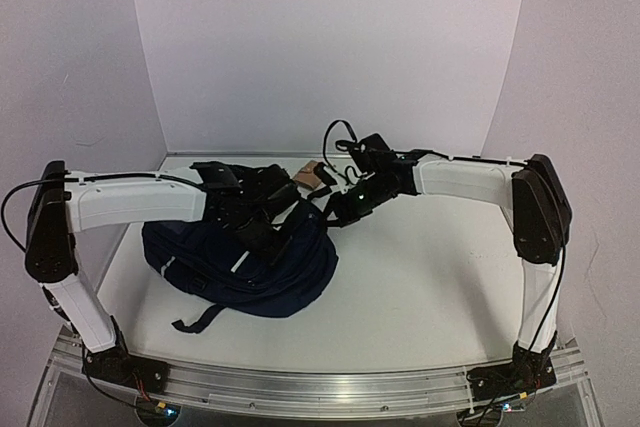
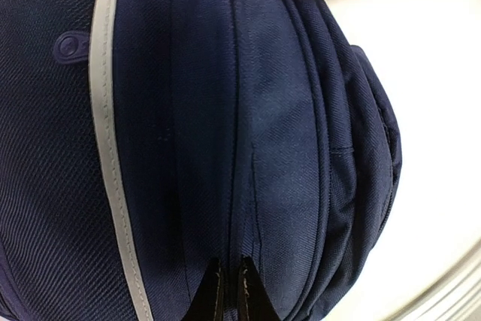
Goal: Pack the student bag
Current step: Zip the student bag at the center of the board.
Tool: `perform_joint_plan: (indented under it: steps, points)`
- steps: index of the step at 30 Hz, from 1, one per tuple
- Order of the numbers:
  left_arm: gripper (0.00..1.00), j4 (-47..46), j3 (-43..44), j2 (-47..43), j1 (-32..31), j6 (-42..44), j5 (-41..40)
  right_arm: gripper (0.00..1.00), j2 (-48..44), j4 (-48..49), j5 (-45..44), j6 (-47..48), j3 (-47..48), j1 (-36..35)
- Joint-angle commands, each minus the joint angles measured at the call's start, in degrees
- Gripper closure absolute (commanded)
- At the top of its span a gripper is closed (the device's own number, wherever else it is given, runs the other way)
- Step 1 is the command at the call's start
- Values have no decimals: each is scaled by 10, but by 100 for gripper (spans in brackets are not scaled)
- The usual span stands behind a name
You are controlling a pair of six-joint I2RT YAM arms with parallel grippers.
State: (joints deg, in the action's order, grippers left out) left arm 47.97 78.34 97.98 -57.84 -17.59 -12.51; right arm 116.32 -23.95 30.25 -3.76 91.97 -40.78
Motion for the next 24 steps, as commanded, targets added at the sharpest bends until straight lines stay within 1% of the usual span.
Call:
perform_joint_plan:
  steps: [1,5,8,13,16,19,24]
  points:
    - [100,81,-45,-63,-3,25,34,100,4,6,-84,31,41,38]
    - [100,75,-71,-107,-3,56,49,100,11,7,-90,70,50,42]
    - [100,75,-95,-139,-6,78,72,100,19,7,-75,94,63,44]
    - [100,102,-113,-185,-19,101,77,100,29,6,8,113,85,42]
    - [100,94,-114,-210,-19,104,77,100,22,5,64,107,76,30]
    - [100,87,-112,-215,-27,120,89,100,10,5,84,116,59,5]
    - [100,105,-112,-199,-56,141,97,100,40,4,64,122,78,-7]
